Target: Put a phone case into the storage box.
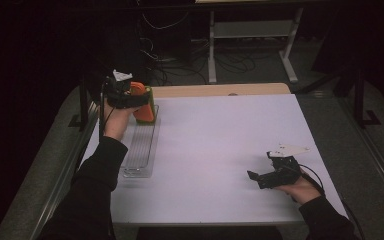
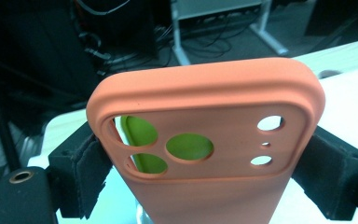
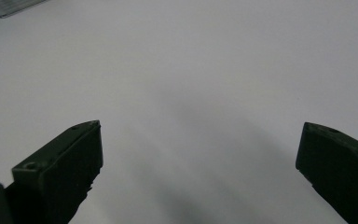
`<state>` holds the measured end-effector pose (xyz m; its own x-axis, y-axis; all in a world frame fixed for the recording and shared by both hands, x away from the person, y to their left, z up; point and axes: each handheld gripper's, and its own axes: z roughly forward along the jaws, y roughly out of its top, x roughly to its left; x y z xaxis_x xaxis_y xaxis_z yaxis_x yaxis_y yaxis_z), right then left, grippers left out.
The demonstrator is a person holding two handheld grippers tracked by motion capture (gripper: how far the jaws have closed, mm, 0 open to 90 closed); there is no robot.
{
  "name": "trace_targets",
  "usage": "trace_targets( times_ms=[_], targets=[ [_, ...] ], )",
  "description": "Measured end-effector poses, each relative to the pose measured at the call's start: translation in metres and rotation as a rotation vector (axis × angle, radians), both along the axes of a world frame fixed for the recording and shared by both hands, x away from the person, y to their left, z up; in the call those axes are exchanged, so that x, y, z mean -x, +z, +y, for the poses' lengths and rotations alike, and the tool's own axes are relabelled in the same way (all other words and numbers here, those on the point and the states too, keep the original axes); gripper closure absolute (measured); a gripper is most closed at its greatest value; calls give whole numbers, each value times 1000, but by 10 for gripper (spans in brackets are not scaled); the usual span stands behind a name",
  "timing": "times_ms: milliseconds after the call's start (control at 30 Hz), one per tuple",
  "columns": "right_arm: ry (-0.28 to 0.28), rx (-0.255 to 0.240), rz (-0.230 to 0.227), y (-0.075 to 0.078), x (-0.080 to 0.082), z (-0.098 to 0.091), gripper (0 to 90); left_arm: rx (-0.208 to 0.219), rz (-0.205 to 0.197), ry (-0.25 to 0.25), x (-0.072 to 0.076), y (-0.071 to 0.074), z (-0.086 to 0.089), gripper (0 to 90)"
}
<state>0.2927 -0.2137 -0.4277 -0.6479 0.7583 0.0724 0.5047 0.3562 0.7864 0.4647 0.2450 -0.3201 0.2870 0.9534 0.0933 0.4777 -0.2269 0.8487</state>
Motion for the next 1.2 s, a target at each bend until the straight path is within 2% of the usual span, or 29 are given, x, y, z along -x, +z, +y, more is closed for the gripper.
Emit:
trace_targets(
  times_ms=[100, 133, 333, 567, 733, 967, 1067, 1200],
  targets=[
    [-2, -2, -1, 0, 0, -1, 0, -3, 14, 19, -5, -8, -1, 128],
    [-2, -2, -1, 0, 0, -1, 0, -17, 24, 16, -5, -10, -1, 128],
    [-1, 1, -3, 0, 0, 0, 0, -27, 55, 73, -11, -28, -6, 125],
    [5, 0, -2, 0, 0, 0, 0, -64, 64, 94, -18, -36, -9, 123],
    [5, -1, -1, 1, 1, 0, 0, -82, 91, 110, -22, -42, -10, 120],
    [6, 1, 0, 0, 1, 0, 0, -80, 94, 123, -27, -48, -9, 111],
    [9, 4, -1, 0, 1, 0, 0, -69, 80, 137, -29, -50, -10, 105],
    [7, 1, 0, 1, 1, 0, 0, -51, 87, 127, -32, -52, -9, 65]
  ],
)
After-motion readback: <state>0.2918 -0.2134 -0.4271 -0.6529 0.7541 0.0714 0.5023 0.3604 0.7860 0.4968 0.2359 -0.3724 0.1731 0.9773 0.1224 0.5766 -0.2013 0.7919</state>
